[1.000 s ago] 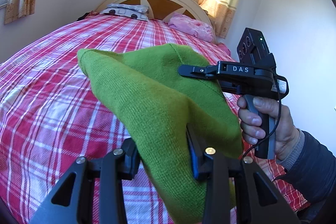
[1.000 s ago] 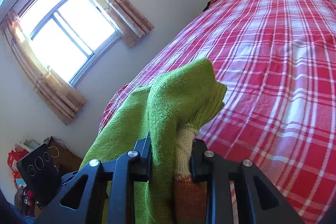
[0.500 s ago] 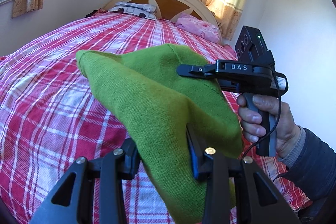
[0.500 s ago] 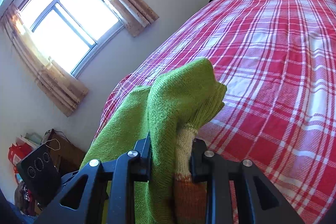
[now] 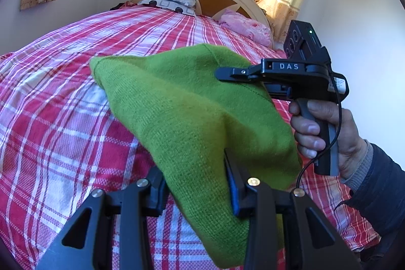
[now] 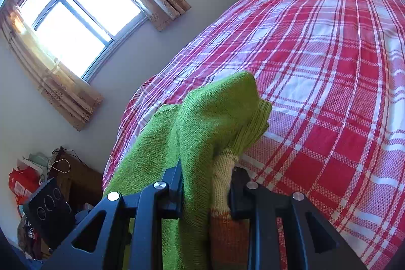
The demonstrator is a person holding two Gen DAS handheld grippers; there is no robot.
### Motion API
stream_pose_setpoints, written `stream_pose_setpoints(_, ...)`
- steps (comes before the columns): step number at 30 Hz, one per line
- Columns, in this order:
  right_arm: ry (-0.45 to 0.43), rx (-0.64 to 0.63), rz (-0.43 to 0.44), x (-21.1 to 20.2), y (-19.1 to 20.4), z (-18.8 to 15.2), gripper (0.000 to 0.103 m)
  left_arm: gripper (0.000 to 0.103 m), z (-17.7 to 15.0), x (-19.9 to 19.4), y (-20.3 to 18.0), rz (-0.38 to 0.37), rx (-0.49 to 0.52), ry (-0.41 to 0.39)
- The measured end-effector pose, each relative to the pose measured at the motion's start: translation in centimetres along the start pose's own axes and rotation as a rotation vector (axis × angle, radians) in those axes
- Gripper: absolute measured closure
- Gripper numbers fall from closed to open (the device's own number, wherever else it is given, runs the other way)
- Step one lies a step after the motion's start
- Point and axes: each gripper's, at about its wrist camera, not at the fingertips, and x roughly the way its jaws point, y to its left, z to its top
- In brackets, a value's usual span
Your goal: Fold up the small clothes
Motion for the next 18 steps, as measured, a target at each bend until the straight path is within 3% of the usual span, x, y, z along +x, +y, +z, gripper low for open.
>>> stream_pose_setpoints(9, 0.002, -0.012, -0.038, 0.5, -0.5, -0.3, 0.076, 0.061, -1.3, 0.8, 0.5, 0.013, 0.009, 0.028)
stream_pose_setpoints(13, 0.003, -0.026, -0.075, 0.8, -0.8, -0.5, 0.075, 0.051, -1.4, 0.6, 0.5, 0.016, -0.001, 0.033)
stream_pose_setpoints(18, -0.020, -0.047, -0.170, 0.3, -1.0, -0.8, 0.062, 0.046, -0.7, -1.2, -1.7, 0.073, 0.100, 0.021)
